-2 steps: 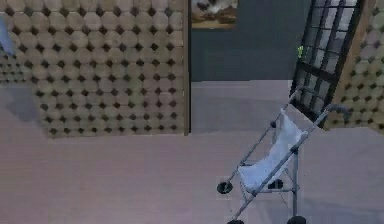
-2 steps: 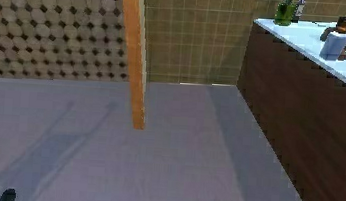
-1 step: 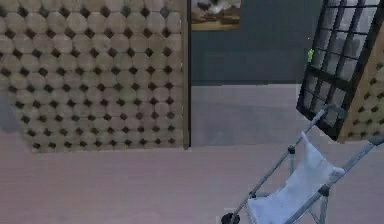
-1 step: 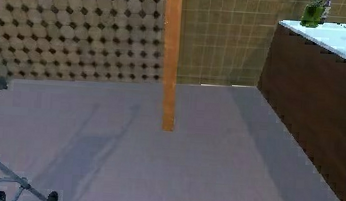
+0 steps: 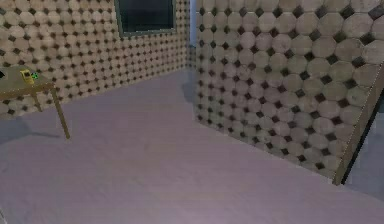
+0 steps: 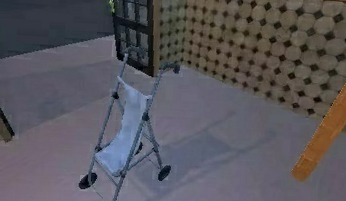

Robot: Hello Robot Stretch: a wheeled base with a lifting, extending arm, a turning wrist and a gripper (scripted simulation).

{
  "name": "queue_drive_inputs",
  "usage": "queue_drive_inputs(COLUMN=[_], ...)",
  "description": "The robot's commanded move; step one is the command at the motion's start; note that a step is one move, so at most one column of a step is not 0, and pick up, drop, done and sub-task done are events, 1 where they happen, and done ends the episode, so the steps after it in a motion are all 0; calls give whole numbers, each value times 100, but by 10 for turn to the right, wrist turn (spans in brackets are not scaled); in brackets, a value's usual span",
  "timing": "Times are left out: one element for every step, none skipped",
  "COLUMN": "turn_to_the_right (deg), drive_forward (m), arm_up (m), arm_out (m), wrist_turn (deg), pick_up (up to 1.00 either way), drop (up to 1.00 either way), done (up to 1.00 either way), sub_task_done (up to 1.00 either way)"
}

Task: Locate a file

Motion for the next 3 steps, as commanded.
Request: queue_drive_inputs(turn_to_the_right=[-90,0,0], drive_forward=[0,100,100], arm_up=[0,0,0], arm_out=[0,0,0], wrist_turn=[0,0,0], pick_up=[0,0,0], drop=[0,0,0], done=[0,0,0], sub_task_done=[0,0,0])
